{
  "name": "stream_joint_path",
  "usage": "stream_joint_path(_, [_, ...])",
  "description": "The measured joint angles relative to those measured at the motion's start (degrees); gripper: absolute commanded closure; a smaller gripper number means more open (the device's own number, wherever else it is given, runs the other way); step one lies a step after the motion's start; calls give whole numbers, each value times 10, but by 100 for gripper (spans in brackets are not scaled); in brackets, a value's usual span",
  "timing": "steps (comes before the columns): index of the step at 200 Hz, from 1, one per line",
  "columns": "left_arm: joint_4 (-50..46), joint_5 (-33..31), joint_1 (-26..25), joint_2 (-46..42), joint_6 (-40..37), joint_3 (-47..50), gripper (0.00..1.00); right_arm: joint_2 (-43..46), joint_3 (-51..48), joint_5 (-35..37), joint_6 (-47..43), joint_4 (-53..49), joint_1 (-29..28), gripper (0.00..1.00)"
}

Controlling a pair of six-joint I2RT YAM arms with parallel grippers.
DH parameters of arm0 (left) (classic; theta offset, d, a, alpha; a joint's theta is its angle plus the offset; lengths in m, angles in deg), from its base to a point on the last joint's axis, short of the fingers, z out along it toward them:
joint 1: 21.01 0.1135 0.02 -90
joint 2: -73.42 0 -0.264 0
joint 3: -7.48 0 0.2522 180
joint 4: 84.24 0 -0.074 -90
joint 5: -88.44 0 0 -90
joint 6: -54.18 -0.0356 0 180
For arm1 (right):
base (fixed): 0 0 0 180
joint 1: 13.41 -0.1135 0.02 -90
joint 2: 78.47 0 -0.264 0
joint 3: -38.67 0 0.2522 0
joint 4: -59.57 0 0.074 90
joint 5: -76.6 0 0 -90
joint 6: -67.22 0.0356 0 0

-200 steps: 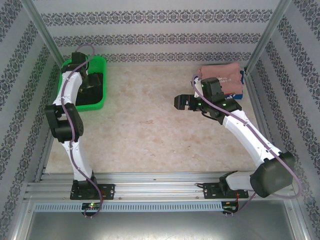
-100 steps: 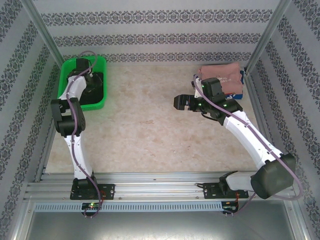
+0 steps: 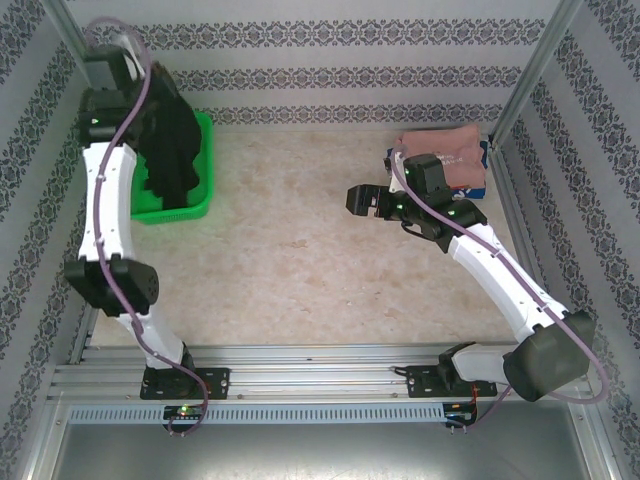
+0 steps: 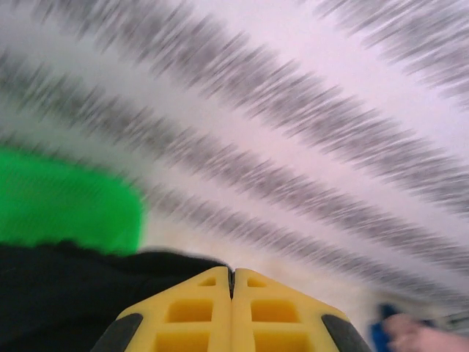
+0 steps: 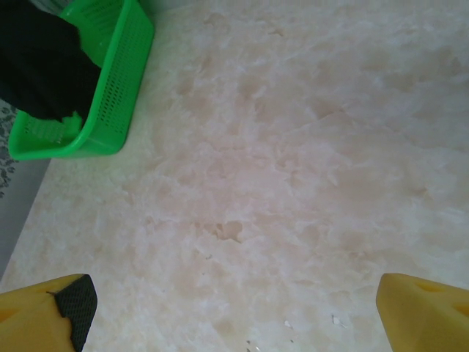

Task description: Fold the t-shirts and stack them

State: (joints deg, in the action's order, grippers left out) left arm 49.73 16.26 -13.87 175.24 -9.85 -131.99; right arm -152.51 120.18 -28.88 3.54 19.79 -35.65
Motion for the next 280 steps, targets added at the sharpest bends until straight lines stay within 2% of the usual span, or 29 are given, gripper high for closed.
stream_joint_path(45, [92, 107, -122, -3, 78, -183, 100, -24, 0, 0, 23, 29, 19, 2])
stream_joint_path(64, [184, 150, -163, 43, 152, -258, 100, -24, 0, 1, 36, 37, 36, 2])
stream_joint_path(82, [239, 169, -185, 72, 199, -273, 100, -13, -12, 5, 52, 54, 57, 2])
stream_joint_path(100, [245, 184, -198, 87, 219, -257, 100, 14, -39, 12, 64, 65, 82, 2])
stream_joint_path(119, [254, 192, -202, 68, 228, -150, 100, 50, -70, 20, 72, 70, 110, 2])
stream_joint_path(136, [258, 176, -207, 23, 227, 20, 100, 72, -90, 27, 79, 71, 129, 2])
stream_joint_path(155, [277, 132, -214, -30, 225, 231, 100, 83, -111, 32, 83, 72, 141, 2])
stream_joint_path(179, [282, 76, -217, -60, 221, 438, 100, 77, -134, 35, 83, 61, 142, 2])
stream_joint_path(188, [284, 64, -216, -61, 221, 490, 93, 71, -137, 35, 82, 55, 141, 2])
stream_joint_path(199, [289, 56, -213, -60, 221, 544, 67, 60, -139, 35, 80, 42, 137, 2])
stream_joint_path(223, [290, 49, -209, -60, 223, 605, 29, 48, -147, 39, 75, 5, 123, 2])
stream_joint_path(228, [290, 47, -208, -60, 223, 607, 14, 48, -149, 41, 73, -8, 121, 2])
stream_joint_path(234, [291, 45, -207, -61, 223, 607, 7, 48, -151, 46, 70, -23, 120, 2])
stream_joint_path(236, [291, 45, -207, -61, 223, 606, 2, 48, -151, 47, 69, -28, 120, 2])
stream_joint_path(254, [279, 42, -205, -75, 217, 600, 0, 48, -166, 56, 68, -64, 131, 2])
stream_joint_path(280, [238, 46, -205, -108, 201, 573, 0, 48, -200, 65, 77, -108, 186, 2])
